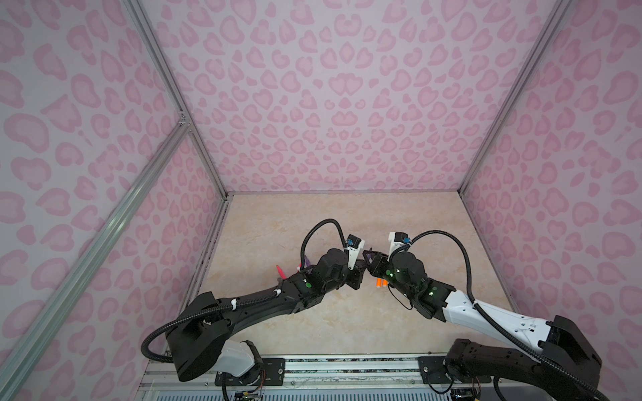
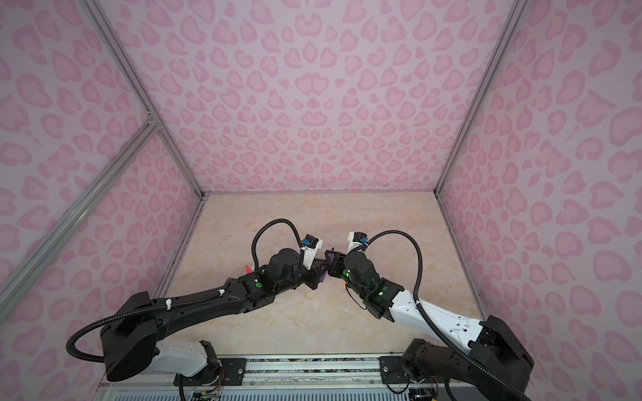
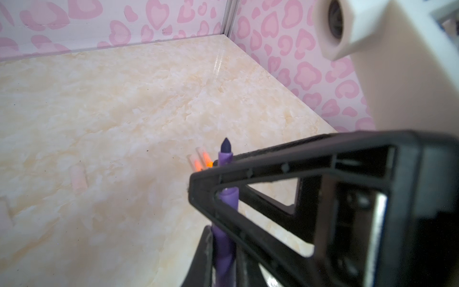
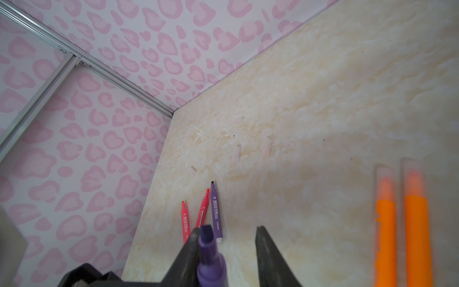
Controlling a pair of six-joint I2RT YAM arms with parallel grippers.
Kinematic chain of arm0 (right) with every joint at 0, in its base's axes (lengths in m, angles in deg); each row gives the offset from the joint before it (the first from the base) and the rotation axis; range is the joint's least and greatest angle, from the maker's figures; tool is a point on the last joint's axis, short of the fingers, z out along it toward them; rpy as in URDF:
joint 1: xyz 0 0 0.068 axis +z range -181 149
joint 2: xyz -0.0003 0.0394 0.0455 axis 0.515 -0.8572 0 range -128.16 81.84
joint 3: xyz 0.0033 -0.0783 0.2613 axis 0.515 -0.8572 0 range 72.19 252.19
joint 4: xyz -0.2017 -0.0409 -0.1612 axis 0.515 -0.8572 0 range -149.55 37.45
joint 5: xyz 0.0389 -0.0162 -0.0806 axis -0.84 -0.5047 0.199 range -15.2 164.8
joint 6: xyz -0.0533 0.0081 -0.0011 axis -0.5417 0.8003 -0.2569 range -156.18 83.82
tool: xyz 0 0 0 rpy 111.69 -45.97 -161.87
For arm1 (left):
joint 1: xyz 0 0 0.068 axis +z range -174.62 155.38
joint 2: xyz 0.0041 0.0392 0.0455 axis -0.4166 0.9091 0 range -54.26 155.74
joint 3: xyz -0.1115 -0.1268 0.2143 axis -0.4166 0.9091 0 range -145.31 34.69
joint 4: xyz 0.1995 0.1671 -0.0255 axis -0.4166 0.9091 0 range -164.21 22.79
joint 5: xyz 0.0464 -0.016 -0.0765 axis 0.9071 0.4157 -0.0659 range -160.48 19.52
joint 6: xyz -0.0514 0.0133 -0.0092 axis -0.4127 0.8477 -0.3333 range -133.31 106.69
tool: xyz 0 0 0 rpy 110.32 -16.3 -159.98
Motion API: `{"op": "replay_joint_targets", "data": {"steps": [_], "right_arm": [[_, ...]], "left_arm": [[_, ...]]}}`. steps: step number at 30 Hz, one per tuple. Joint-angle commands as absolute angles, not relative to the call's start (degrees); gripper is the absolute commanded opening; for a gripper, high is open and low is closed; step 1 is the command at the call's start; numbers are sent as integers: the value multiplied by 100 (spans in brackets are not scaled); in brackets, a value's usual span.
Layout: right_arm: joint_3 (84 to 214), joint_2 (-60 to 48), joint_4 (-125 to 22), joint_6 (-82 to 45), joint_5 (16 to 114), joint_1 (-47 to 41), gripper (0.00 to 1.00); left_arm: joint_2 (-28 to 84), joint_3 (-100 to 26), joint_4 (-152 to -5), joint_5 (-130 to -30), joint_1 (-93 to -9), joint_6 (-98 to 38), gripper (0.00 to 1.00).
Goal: Insert the pens into the pen caps
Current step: 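Lift the purple marker upright with the left gripper while the right gripper approaches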
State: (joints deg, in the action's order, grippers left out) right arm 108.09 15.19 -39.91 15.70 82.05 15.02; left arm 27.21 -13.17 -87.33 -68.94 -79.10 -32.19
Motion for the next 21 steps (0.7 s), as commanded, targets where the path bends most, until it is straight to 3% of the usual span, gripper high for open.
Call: {"op": "replay_joint_targets", "data": {"steps": [1,8,12,15,21], "right_arm": [[10840,1478,-3949,1554,8245,1498,26],[10948,1377,-4015,1532,8150,1502,7],[10987,1313,-3985,1533,8081,1523,0],[10974,1319,-3948,1548,8110,1573,0],[10955,1346,-3939,1552,8142,1632,0]], "left_arm": [[2810,-1554,-8690,-7028,-7911,-3278,4],[2871,-1614,-8616,-7244,-7912,-3275,4],[2865,-1613,-8608,-7179,-7911,-3272,17],[2857,-1581,-8615,-7075,-7911,-3300,23],[2917,-1620,-8581,-7046,-7911,-3327,24]]}}
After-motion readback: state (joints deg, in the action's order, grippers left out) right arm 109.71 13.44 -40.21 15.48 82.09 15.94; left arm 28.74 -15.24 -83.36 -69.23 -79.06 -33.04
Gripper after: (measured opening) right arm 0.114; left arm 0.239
